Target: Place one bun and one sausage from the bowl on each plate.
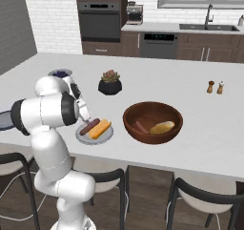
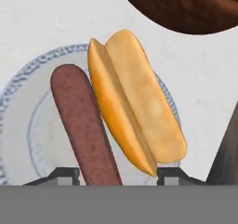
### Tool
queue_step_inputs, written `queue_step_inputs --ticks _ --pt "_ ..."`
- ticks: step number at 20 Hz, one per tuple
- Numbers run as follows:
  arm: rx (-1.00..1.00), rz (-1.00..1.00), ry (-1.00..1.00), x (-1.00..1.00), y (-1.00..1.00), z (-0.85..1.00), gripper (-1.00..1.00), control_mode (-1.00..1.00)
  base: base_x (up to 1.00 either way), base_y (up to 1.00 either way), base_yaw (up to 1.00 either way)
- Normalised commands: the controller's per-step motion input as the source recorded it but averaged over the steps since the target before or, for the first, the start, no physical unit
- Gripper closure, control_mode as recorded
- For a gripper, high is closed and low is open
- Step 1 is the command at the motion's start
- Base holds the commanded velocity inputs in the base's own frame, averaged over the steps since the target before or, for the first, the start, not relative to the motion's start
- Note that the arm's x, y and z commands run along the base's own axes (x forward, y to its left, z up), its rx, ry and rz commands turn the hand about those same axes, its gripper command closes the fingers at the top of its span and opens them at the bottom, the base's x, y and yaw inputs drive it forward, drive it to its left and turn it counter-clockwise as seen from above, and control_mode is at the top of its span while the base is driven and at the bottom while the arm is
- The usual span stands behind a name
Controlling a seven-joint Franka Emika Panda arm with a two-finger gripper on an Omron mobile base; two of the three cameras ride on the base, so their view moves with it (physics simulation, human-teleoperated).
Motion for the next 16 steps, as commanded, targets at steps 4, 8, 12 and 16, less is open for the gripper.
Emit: queue_step_inputs --ticks 4,8,12,16 --pt "0.02 0.0 -0.16 0.0 -0.4 0.24 -1.0 -1.0 0.0 0.0 0.0" --pt "0.12 0.03 -0.55 -0.63 -0.74 1.0 -1.0 -1.0 0.0 0.0 0.0" --pt "0.21 0.07 -0.42 -1.0 -1.0 1.0 -1.0 -1.0 0.0 0.0 0.0" --pt "0.24 -0.04 -0.33 -0.75 -1.0 0.97 -1.0 -1.0 0.0 0.0 0.0"
